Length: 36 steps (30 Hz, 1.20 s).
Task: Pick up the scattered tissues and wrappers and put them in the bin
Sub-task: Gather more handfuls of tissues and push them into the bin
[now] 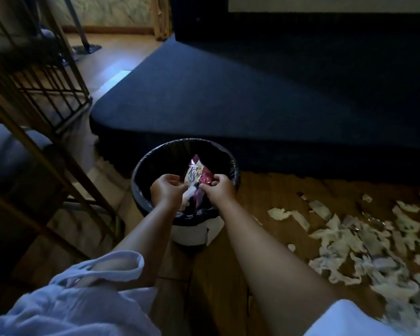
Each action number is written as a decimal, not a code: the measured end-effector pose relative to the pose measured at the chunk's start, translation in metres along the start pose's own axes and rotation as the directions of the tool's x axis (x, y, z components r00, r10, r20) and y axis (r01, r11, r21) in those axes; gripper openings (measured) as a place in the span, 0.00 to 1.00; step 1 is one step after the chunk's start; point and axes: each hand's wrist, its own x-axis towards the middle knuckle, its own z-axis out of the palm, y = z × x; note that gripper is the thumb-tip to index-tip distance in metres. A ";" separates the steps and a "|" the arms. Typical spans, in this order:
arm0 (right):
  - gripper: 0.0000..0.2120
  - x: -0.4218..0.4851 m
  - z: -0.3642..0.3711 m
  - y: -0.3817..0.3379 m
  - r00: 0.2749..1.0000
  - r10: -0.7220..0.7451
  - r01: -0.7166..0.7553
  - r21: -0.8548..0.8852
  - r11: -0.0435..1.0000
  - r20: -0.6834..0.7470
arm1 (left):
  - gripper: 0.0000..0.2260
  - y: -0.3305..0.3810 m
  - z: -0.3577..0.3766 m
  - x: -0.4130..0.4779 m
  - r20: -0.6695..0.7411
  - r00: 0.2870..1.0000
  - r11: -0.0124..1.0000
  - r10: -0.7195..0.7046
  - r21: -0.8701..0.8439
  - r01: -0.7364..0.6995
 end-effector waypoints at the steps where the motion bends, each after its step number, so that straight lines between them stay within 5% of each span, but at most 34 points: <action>1: 0.24 -0.004 -0.003 0.003 1.000 -0.014 0.014 0.002 1.000 -0.001 | 0.13 -0.002 0.001 -0.004 0.012 1.000 1.000 0.018 0.000 -0.018; 8: 0.14 -0.041 -0.037 0.025 0.990 -0.113 0.128 0.199 0.972 -0.087 | 0.11 0.002 0.006 -0.052 0.109 0.960 0.966 0.257 -0.032 -0.255; 16: 0.12 -0.070 -0.112 0.119 0.923 0.105 -0.014 0.239 0.971 -0.370 | 0.11 -0.002 0.078 -0.113 0.400 0.836 0.923 0.377 -0.086 -0.375; 25: 0.10 -0.075 -0.217 0.182 0.871 0.322 -0.282 0.161 0.946 -0.371 | 0.12 0.013 0.157 -0.147 0.543 0.819 0.911 0.183 0.219 -0.349; 36: 0.10 -0.055 -0.263 0.244 0.871 0.365 -0.353 0.097 0.930 -0.328 | 0.16 -0.016 0.232 -0.131 0.548 0.835 0.919 -0.049 0.352 -0.177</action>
